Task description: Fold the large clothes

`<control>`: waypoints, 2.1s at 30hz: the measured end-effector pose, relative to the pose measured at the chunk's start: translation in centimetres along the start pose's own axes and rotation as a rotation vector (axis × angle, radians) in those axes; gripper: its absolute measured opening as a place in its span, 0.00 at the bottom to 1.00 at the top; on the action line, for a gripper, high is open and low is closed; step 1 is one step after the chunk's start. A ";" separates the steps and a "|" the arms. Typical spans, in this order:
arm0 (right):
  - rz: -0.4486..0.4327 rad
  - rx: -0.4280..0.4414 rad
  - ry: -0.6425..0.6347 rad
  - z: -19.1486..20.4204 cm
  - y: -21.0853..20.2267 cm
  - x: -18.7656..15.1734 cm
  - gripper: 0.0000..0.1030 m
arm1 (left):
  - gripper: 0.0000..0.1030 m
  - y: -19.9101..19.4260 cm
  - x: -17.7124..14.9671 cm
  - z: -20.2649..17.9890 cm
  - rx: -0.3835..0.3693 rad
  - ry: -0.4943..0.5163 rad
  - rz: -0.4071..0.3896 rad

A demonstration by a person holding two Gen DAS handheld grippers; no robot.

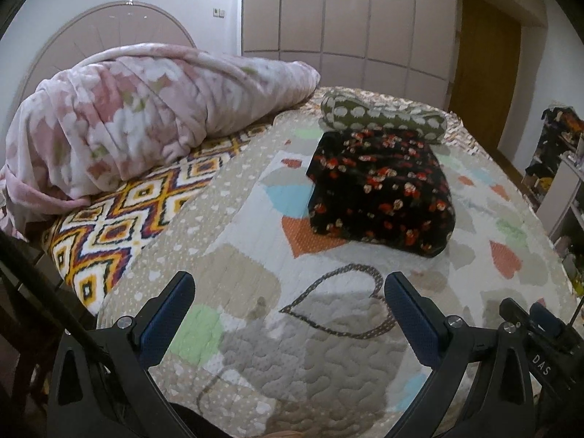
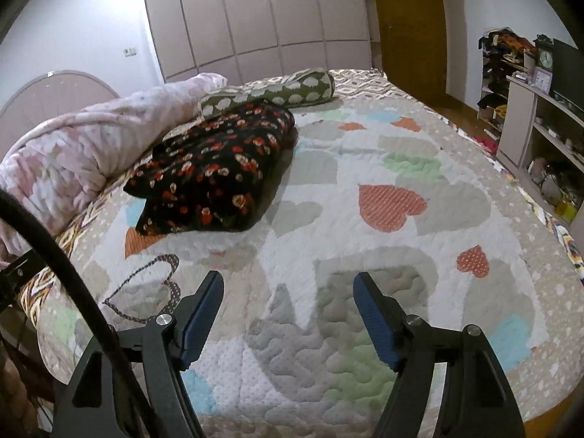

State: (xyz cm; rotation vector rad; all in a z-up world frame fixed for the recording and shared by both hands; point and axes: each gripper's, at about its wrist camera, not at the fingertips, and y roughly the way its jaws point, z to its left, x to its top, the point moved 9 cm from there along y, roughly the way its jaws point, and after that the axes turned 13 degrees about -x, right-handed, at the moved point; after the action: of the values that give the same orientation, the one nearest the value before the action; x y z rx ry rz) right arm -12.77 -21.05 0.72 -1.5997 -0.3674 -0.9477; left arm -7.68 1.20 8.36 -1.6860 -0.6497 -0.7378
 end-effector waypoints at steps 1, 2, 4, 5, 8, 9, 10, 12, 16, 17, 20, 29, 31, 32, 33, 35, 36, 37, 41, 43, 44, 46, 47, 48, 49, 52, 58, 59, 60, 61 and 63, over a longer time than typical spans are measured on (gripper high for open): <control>0.006 0.001 -0.005 0.2 0.2 -0.2 0.76 | 1.00 0.2 -0.2 0.1 0.002 0.000 0.008; 0.010 0.001 -0.009 0.4 0.2 -0.3 0.76 | 1.00 0.3 -0.4 0.2 0.006 0.002 0.015; 0.020 0.000 -0.018 0.9 0.4 -0.6 0.76 | 1.00 0.6 -0.8 0.3 0.015 0.010 0.029; 0.023 0.002 -0.022 1.0 0.5 -0.7 0.76 | 1.00 0.7 -1.0 0.2 0.016 0.014 0.036; 0.023 0.006 -0.037 1.5 0.4 -0.8 0.79 | 1.00 1.0 -1.5 0.0 0.015 0.023 0.053; 0.021 0.004 -0.042 1.6 0.3 -0.8 0.79 | 1.00 1.1 -1.6 -0.1 0.014 0.025 0.058; 0.020 0.002 -0.044 1.7 0.3 -0.8 0.80 | 1.00 1.2 -1.7 -0.2 0.014 0.029 0.063; 0.020 0.002 -0.043 1.7 0.3 -0.8 0.80 | 1.00 1.3 -1.9 -0.3 0.019 0.035 0.069; 0.030 -0.007 -0.029 1.6 0.4 -0.9 0.80 | 1.00 1.6 -2.2 -0.2 0.021 0.035 0.078; 0.033 -0.009 -0.025 1.4 0.5 -0.9 0.80 | 1.00 1.6 -2.3 -0.3 0.018 0.034 0.082; 0.039 -0.015 -0.016 1.3 0.6 -1.0 0.80 | 1.00 1.8 -2.4 -0.4 0.010 0.034 0.088; 0.042 -0.030 -0.019 1.2 0.7 -1.1 0.80 | 1.00 2.3 -3.2 -1.1 -0.023 0.046 0.118; 0.042 -0.034 -0.020 1.2 0.8 -1.1 0.80 | 1.00 2.4 -3.3 -1.2 -0.026 0.048 0.119; 0.042 -0.036 -0.020 1.2 0.8 -1.1 0.80 | 1.00 2.4 -3.3 -1.2 -0.028 0.048 0.120; 0.042 -0.038 -0.021 1.1 0.8 -1.1 0.80 | 1.00 2.4 -3.3 -1.2 -0.030 0.048 0.121; 0.042 -0.038 -0.023 1.1 0.8 -1.1 0.80 | 1.00 2.5 -3.4 -1.3 -0.032 0.049 0.124; 0.042 -0.041 -0.026 1.1 0.9 -1.2 0.80 | 1.00 2.5 -3.4 -1.3 -0.033 0.050 0.126; 0.043 -0.044 -0.027 1.2 0.9 -1.2 0.80 | 1.00 2.6 -3.5 -1.4 -0.033 0.051 0.128; 0.037 -0.060 -0.045 1.4 1.0 -1.2 0.80 | 1.00 2.9 -3.7 -1.3 -0.037 0.050 0.136; 0.033 -0.070 -0.059 1.7 1.0 -1.2 0.80 | 1.00 3.0 -3.8 -1.3 -0.046 0.045 0.143; 0.032 -0.072 -0.066 1.8 1.0 -1.3 0.80 | 1.00 3.1 -3.9 -1.2 -0.046 0.044 0.145; 0.030 -0.071 -0.075 2.0 1.0 -1.3 0.80 | 1.00 3.2 -3.9 -1.2 -0.047 0.044 0.147; 0.031 -0.071 -0.079 2.1 1.0 -1.3 0.80 | 1.00 3.2 -4.0 -1.2 -0.049 0.044 0.148; 0.031 -0.071 -0.083 2.1 1.1 -1.4 0.80 | 1.00 3.3 -4.0 -1.2 -0.050 0.044 0.148; 0.032 -0.073 -0.085 2.2 1.1 -1.4 0.80 | 1.00 3.3 -4.1 -1.2 -0.050 0.043 0.150; 0.034 -0.075 -0.088 2.2 1.2 -1.4 0.80 | 1.00 3.5 -4.2 -1.1 -0.056 0.037 0.154; 0.046 -0.085 -0.096 2.3 1.6 -1.7 0.81 | 1.00 3.6 -4.3 -0.9 -0.045 0.041 0.158; 0.047 -0.086 -0.099 2.4 1.6 -1.7 0.81 | 1.00 3.6 -4.3 -0.9 -0.047 0.041 0.160; 0.048 -0.089 -0.104 2.5 1.7 -1.7 0.81 | 1.00 3.6 -4.3 -0.8 -0.049 0.040 0.163; 0.048 -0.092 -0.109 2.6 1.7 -1.7 0.81 | 1.00 3.6 -4.3 -0.9 -0.051 0.039 0.164; 0.047 -0.094 -0.120 2.8 1.7 -1.7 0.81 | 1.00 3.7 -4.4 -0.7 -0.050 0.039 0.167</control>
State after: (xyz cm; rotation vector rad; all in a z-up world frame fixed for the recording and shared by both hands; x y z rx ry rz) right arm -11.64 -18.48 -1.65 -1.7484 -0.3719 -0.8459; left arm -7.90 -0.53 2.84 -1.7433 -0.4600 -0.6709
